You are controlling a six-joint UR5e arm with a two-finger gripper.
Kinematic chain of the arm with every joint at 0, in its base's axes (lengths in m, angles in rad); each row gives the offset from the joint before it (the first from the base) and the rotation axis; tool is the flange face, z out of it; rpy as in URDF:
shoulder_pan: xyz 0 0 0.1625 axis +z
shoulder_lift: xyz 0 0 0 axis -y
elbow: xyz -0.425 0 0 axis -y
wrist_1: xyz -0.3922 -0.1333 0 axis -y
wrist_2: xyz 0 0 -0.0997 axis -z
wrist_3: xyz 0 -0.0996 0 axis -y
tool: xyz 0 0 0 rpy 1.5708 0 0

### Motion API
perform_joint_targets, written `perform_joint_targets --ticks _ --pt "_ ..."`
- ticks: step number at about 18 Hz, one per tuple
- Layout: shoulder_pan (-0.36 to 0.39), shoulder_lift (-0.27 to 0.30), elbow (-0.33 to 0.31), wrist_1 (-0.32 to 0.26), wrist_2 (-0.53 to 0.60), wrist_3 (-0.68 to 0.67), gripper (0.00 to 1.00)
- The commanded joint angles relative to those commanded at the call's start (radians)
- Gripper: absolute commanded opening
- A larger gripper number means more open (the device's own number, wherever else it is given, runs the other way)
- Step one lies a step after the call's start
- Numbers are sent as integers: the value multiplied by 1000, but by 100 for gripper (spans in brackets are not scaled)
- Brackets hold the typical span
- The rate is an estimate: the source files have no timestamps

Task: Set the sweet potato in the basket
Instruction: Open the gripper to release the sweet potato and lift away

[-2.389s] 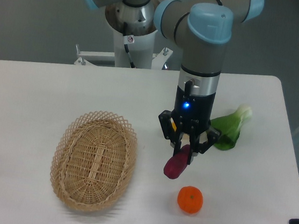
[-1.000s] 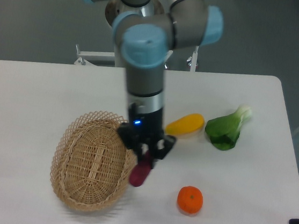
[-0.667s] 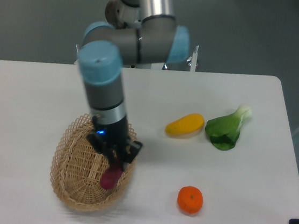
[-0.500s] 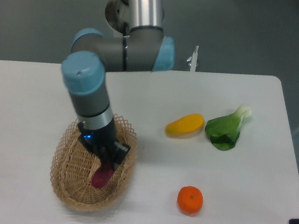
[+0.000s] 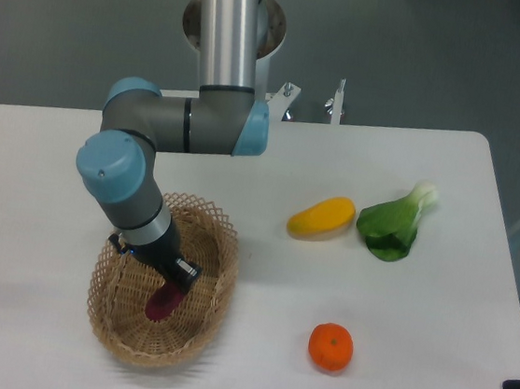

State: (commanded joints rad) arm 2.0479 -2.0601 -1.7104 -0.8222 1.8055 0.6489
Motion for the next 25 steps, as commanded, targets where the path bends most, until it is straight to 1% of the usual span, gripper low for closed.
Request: perform_joint_targets --ticks 2,3,4,5,6,7,10,13,14,15,18,19,21,23,24,25 --pt "0 0 5 0 0 2 27" --pt "0 -2 5 0 2 0 36" --pt "0 -2 5 0 2 0 54" --pt "0 3 9 0 2 2 79" --pt "0 8 14 2 0 0 100" --pt "0 11 23 -1 -2 -5 100" --pt "0 46 49 -6 0 -12 100" --pt "8 58 87 -2 -3 -14 100" --pt "9 57 109 -2 3 -14 100" --pt "17 55 130 -3 6 -12 100" --pt "73 63 190 -11 6 1 100" --pt "107 75 207 -26 6 3 100" --pt "164 100 231 -92 -1 52 100" --pt "219 135 247 -173 -9 192 100" --pt "251 156 247 -195 -18 263 100" --pt "283 169 247 -202 -43 325 100"
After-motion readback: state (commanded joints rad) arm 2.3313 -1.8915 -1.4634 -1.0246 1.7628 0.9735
